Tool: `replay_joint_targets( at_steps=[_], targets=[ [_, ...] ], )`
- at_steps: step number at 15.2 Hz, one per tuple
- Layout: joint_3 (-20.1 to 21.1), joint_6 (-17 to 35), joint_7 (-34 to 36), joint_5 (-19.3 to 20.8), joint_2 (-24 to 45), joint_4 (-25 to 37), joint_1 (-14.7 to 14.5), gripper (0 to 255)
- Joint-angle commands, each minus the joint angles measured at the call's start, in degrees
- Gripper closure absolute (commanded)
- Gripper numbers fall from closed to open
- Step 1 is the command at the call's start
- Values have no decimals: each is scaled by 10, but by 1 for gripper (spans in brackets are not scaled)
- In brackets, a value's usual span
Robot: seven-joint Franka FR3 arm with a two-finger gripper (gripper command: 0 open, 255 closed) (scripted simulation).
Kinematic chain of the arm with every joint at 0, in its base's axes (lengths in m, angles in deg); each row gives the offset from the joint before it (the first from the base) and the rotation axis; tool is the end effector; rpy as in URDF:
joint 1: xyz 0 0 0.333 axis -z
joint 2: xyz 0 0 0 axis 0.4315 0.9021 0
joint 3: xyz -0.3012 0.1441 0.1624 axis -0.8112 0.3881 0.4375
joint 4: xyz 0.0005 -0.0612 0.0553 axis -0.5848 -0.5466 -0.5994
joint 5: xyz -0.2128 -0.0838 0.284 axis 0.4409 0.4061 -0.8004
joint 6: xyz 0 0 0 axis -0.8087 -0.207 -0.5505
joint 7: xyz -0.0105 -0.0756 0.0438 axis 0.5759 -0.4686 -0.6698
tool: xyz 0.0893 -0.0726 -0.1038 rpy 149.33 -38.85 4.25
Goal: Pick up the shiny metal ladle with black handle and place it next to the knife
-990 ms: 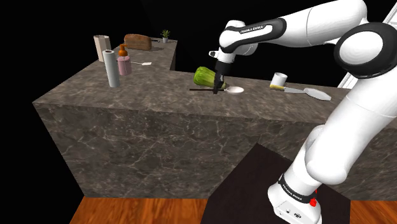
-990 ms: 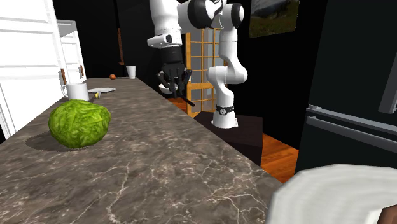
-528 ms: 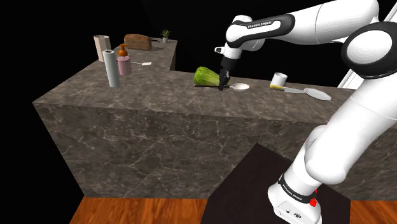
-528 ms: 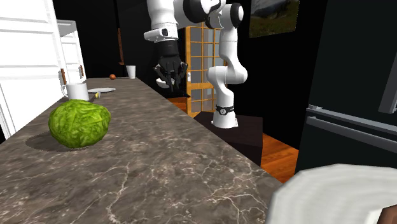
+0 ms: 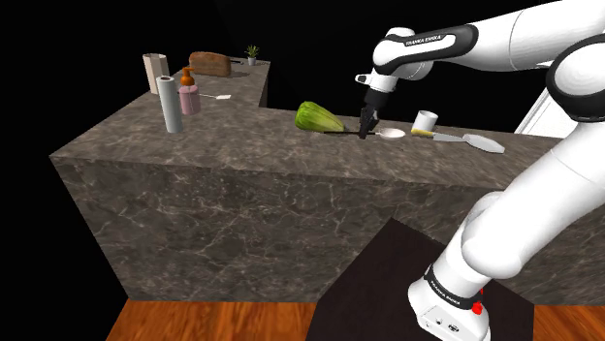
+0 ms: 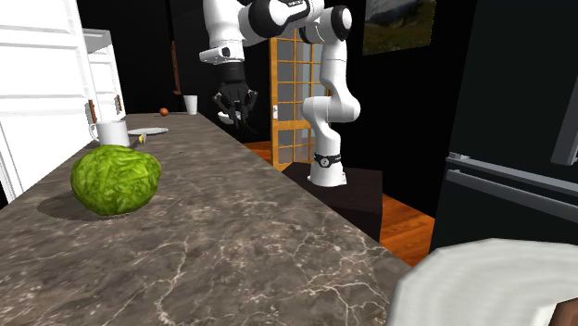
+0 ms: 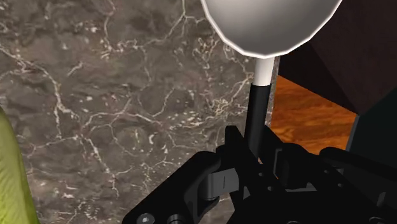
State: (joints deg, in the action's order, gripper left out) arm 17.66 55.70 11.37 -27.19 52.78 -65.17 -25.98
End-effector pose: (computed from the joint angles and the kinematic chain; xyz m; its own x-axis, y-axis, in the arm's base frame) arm 0.4165 -0.1862 0.5012 0.7139 0.6915 0.1105 0.7001 -0.7078 -0.0941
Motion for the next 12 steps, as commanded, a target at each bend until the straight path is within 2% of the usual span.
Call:
replay_joint_targets(
  at_steps=[1, 12],
  targets=[
    [-17, -8, -27, 9, -10, -3, 14, 255],
    [-110, -34, -168, 49, -28, -2, 80, 255]
  ],
)
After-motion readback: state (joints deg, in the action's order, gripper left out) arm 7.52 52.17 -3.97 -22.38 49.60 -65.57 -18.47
